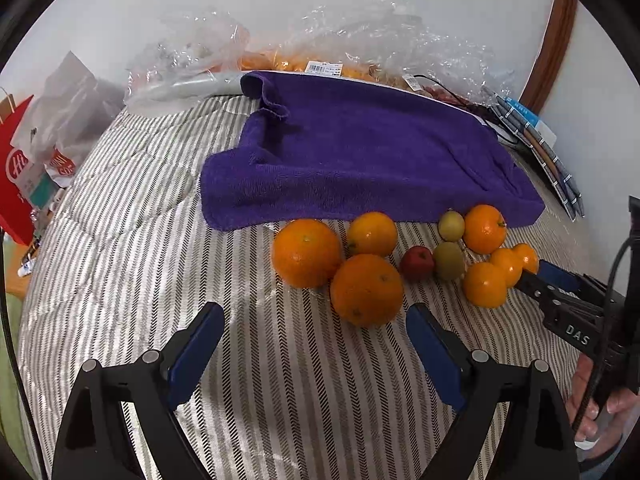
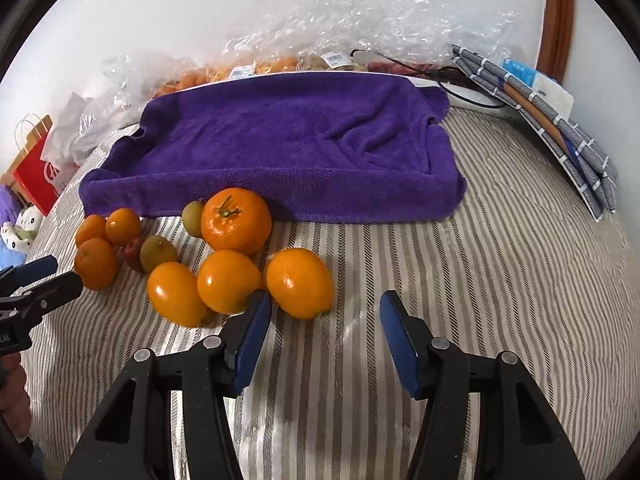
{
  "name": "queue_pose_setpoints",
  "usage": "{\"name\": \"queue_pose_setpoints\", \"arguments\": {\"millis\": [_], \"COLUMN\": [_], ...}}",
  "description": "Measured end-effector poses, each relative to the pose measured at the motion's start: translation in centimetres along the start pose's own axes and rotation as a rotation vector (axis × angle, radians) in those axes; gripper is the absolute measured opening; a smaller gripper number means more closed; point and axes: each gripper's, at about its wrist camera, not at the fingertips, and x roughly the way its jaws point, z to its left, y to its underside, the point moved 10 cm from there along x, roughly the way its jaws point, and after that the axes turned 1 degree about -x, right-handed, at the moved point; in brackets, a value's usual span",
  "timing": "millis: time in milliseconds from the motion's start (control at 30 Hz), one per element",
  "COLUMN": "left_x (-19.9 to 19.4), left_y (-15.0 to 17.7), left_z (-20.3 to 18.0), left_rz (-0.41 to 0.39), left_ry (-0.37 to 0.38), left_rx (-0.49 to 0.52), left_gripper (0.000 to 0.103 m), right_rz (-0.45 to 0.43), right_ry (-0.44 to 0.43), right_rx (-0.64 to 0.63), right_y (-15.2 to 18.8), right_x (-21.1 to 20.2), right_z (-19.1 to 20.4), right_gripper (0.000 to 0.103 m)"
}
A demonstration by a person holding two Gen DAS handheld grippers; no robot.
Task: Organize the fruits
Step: 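Grasp a large orange with the left gripper while the right gripper grasps a tangerine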
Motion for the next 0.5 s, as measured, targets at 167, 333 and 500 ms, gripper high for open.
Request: {"name": "queue_pose_setpoints", "arguments": {"millis": [167, 333, 500], "left_x": [0.2, 0.4, 0.3], "left_y": [-0.2, -0.3, -0.2], "left_z": [0.2, 0.4, 0.2], "left_rz": [-0.005, -0.001, 0.001], "left_ry": [0.010, 0.016, 0.028], "left_rx": [-0.006, -0.016, -0.019], "left_gripper": [0.091, 0.090, 0.081], "right_rz": [-0.012, -0.025, -0.035], "right_ry": [0.012, -0.002, -0.006], "right_rx": [-0.021, -0.017, -0.021], "right_y": [-0.5, -1.1, -1.3], "right_x": [0.6, 0.9, 1.0], "right_z": [0.1, 0.2, 0.3], "right_gripper": [0.056, 0.047, 0.035]}}
